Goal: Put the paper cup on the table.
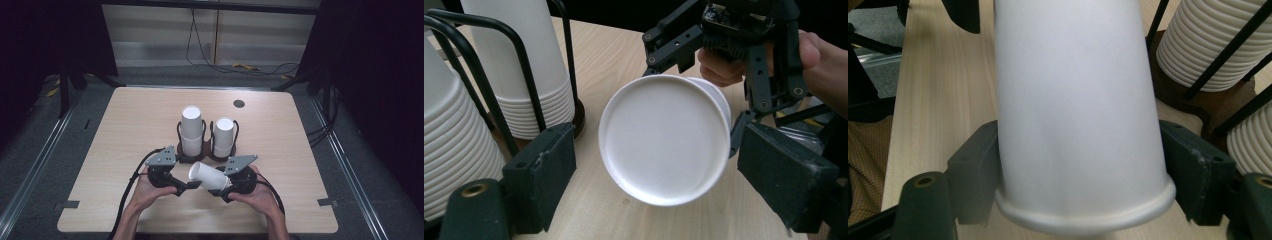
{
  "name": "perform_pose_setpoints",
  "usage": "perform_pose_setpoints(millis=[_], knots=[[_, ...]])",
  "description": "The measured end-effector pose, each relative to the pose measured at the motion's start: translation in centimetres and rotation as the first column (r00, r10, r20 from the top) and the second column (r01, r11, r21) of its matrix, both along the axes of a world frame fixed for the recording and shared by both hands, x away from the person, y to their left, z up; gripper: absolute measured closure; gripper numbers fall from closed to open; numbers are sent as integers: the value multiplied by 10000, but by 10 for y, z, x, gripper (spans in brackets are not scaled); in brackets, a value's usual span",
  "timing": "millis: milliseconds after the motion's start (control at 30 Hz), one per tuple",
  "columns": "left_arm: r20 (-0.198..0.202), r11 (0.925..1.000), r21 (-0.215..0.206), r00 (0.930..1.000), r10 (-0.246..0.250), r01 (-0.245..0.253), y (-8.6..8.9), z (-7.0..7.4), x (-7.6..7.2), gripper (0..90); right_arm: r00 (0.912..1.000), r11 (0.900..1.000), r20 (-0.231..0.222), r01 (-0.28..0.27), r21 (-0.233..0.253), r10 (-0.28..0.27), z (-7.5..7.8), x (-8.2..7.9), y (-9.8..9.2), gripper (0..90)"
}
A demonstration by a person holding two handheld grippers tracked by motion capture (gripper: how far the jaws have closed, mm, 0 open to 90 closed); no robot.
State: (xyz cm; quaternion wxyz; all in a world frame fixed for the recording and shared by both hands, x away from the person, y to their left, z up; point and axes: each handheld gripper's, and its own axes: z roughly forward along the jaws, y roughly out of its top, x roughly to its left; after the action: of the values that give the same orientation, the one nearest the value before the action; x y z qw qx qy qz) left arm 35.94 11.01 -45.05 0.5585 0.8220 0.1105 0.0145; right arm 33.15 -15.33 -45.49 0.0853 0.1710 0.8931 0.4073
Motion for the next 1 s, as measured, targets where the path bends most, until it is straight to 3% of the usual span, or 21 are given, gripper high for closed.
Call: perform_pose_setpoints(millis=[567,767,900,1000], knots=[[42,9986,461,9997,-247,245,1,-1,2,162,9999,9982,-17,-160,-584,160,6,4,4,246],[-19,9936,1043,9990,-440,439,-2,-1,2,162,9997,9959,-67,-241,-866,236,6,5,5,247],[174,9834,1725,9980,-608,569,-6,3,2,162,9996,9945,-48,-264,-1009,261,8,6,7,248],[179,9855,1617,9983,-555,518,-7,4,3,169,9995,9921,-42,-323,-1211,321,9,7,8,248]])
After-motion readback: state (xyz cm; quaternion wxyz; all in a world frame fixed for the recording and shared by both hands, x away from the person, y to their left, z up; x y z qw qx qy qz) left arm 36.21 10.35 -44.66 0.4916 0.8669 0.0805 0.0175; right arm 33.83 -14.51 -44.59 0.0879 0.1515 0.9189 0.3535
